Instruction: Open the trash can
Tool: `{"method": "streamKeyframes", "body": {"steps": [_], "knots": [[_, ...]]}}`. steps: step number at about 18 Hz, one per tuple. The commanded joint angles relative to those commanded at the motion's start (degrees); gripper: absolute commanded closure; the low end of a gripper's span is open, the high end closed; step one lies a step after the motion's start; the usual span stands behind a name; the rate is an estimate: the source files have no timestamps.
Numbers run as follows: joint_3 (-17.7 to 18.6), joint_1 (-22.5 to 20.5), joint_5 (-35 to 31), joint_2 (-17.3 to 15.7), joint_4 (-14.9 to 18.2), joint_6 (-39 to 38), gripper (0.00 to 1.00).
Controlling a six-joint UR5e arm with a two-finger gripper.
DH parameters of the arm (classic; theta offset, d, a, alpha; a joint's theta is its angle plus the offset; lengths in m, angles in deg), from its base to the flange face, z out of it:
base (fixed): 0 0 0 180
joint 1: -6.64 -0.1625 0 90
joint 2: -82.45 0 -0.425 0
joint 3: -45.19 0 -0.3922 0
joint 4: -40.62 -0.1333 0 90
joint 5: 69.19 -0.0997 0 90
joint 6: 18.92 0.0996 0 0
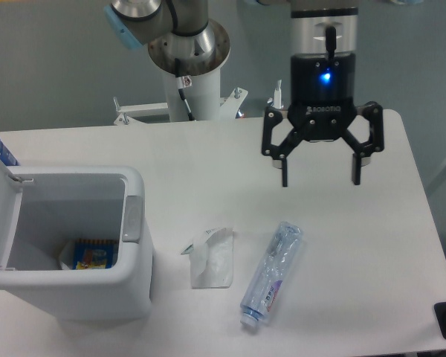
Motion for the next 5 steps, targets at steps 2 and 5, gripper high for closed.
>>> {"method": "streamKeyframes", "body": {"steps": [2,5], "knots": [[0.4,-0.5,-2.6,0.0,0.4,3.9,0.0],[1.1,-1.1,-3.5,-0.3,0.8,5.7,0.0]]}}
